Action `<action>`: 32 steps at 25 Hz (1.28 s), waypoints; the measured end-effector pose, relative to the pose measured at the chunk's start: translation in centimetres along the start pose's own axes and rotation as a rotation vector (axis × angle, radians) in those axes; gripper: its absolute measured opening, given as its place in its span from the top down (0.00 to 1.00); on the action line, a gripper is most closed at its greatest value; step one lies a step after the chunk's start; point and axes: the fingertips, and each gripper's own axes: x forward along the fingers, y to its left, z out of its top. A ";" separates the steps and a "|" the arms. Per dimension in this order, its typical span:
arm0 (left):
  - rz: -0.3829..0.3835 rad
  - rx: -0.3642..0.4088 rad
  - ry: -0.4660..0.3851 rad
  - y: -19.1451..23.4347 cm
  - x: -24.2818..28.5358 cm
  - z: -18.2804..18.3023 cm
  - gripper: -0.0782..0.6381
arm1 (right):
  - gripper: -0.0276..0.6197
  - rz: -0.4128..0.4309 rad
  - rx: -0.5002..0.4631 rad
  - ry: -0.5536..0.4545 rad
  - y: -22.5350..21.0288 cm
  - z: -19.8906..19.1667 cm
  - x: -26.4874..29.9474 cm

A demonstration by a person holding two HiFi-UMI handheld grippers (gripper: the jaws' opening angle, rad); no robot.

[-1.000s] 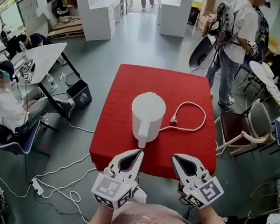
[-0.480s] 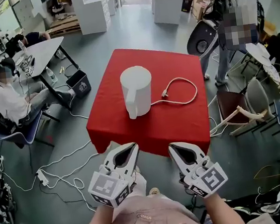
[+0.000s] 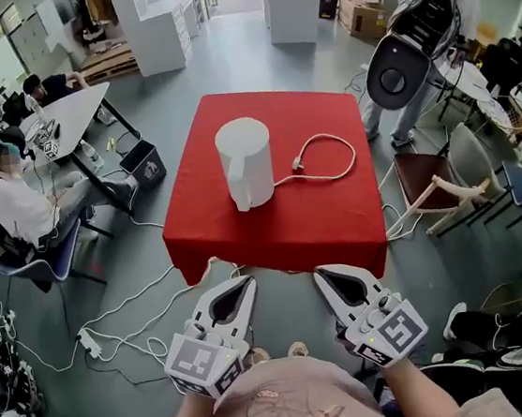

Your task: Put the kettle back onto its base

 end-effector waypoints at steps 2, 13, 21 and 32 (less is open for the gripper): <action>-0.006 0.008 -0.005 -0.1 -0.6 0.2 0.91 | 0.95 0.022 -0.009 0.000 1.0 0.2 0.0; -0.043 0.017 -0.020 -0.6 -2.6 -0.1 0.91 | 0.95 0.113 -0.020 0.003 5.4 0.4 0.9; -0.055 0.006 -0.019 -1.2 -3.4 -0.2 0.91 | 0.95 0.172 -0.018 0.020 7.2 0.6 0.9; -0.064 -0.006 -0.005 -1.5 -3.8 -1.1 0.91 | 0.95 0.234 -0.027 0.048 8.4 0.5 0.9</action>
